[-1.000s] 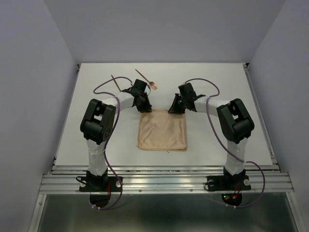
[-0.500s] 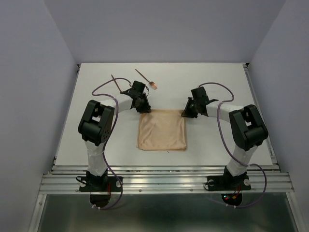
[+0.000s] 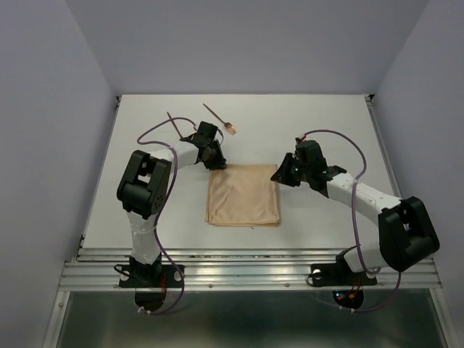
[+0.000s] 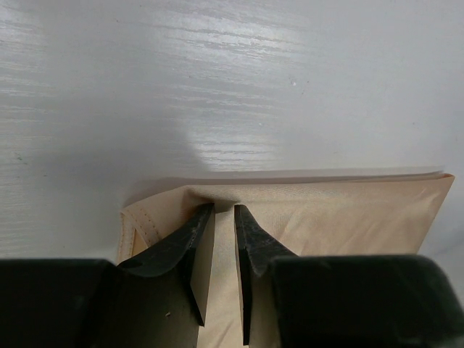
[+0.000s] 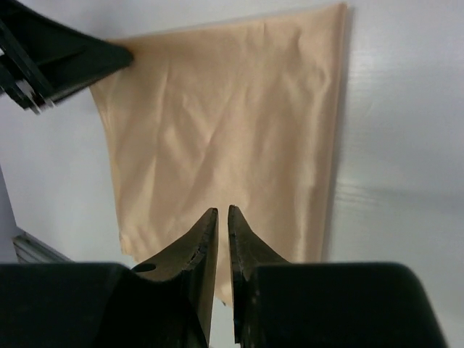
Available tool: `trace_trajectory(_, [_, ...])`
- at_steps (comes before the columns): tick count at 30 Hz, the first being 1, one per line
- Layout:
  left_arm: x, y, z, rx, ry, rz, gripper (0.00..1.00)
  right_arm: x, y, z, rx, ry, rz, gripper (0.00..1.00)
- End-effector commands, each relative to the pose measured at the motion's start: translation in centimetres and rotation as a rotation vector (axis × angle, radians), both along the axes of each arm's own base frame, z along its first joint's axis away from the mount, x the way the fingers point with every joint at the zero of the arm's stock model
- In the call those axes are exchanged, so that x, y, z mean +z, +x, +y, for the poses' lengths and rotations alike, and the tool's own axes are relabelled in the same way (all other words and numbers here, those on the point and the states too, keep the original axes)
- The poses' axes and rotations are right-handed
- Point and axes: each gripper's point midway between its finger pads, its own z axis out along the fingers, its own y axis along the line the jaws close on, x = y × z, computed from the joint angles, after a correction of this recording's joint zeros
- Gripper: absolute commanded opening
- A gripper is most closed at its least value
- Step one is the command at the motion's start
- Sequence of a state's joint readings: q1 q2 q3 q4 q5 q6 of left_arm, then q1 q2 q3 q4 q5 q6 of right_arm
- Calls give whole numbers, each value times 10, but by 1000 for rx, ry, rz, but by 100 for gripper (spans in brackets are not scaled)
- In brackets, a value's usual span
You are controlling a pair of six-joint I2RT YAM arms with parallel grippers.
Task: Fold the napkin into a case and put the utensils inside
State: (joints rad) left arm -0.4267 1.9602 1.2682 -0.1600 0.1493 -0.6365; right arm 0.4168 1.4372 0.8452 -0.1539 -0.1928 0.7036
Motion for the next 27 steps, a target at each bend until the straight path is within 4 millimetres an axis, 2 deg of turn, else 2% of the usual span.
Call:
trace_trajectory(1, [-15,-23,20,9,81,87,29,-20,-43,5,55,-14,74,17])
trace_trajectory(2, [-14,-22,20,10,82,87,29,-21,-53,7,69,-9,87,17])
trace_trajectory(3, [-15,-23,20,7,82,92,29,-31,-74,14,110,-16,119,17])
trace_trajectory(4, [-15,-22,20,7,82,92,29,-34,-85,19,130,-17,133,17])
trace_trajectory(6, [-15,-23,21,6,87,92,29,-39,-102,20,135,-33,156,17])
trace_trajectory(7, [-15,-23,21,6,87,92,29,-49,-113,17,137,-47,182,17])
trace_trajectory(10, [-15,-23,21,7,87,93,29,-61,-124,7,103,-73,204,17])
trace_trajectory(16, [-19,-23,21,0,95,102,29,-81,-128,-15,49,-181,244,17])
trace_trajectory(19, [-19,-22,22,-1,101,99,29,-84,-130,-20,41,-207,258,16])
trace_trajectory(22, [-19,-22,22,-5,103,96,29,-77,-125,-20,24,-193,222,16])
trace_trajectory(27, [-19,-20,23,-18,117,91,29,-41,-87,-24,-71,-214,58,17])
